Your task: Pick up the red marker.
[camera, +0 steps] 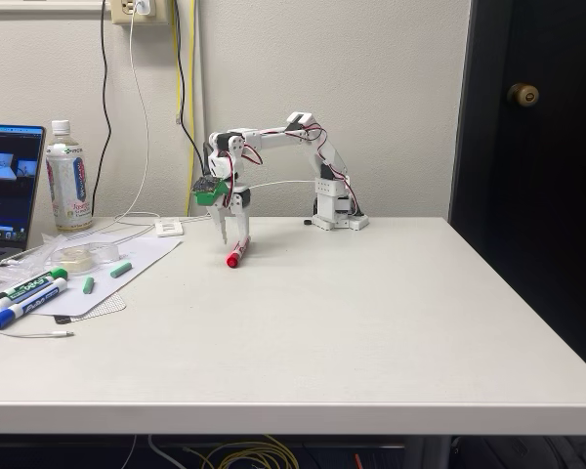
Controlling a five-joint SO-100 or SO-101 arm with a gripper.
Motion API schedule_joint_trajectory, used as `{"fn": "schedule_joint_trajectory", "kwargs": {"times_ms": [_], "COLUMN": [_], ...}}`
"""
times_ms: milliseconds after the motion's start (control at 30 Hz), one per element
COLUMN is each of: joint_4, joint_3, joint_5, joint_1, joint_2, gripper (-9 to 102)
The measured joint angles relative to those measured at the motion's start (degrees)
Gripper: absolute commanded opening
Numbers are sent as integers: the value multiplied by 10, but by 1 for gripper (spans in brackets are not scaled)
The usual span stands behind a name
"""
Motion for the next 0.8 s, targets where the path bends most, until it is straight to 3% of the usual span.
{"fn": "schedule_joint_trajectory", "kwargs": {"times_ms": [467, 800], "joint_4": [-14, 16], "joint_3": [-1, -1], "joint_5": [6, 91], "joint_1": [0, -13], "joint_2": [-36, -39], "gripper": [17, 12]}}
